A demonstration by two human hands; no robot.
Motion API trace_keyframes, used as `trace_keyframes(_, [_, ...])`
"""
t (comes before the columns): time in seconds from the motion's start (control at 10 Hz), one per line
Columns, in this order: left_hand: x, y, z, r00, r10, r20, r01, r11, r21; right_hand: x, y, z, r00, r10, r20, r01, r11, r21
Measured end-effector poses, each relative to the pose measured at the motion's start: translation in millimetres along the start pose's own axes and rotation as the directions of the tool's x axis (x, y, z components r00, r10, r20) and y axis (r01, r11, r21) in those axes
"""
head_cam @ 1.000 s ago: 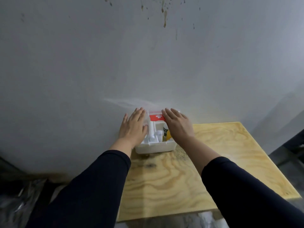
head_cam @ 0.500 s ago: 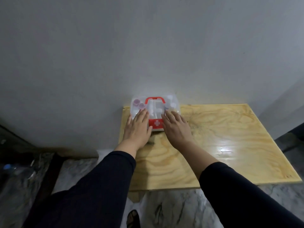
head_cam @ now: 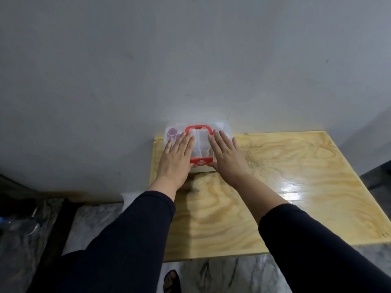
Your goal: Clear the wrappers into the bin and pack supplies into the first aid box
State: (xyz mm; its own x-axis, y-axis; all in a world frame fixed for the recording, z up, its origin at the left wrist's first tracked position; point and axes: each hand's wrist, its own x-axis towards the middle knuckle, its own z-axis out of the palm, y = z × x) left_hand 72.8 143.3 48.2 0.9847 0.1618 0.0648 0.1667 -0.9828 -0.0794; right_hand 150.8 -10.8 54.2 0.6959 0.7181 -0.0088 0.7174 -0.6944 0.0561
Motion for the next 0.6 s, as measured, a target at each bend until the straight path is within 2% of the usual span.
trace_keyframes(0.4, [27,-13,4,1.0,-0.009,0.003,0.009,0.999,-0.036,32,5,2,1.0,0.018,0.011,-0.018,0.999,0.029])
trace_keyframes(0.5, [31,-14,-5,1.0,0.002,0.027,0.0,0.998,-0.067,33,6,-5,1.0,0.006,0.023,-0.008,0.997,0.074])
trace_keyframes(0.6, [34,-20,-23,0.993,0.045,0.112,-0.03,0.991,-0.132,30,12,-20,0.995,-0.007,0.095,-0.014,0.974,0.226])
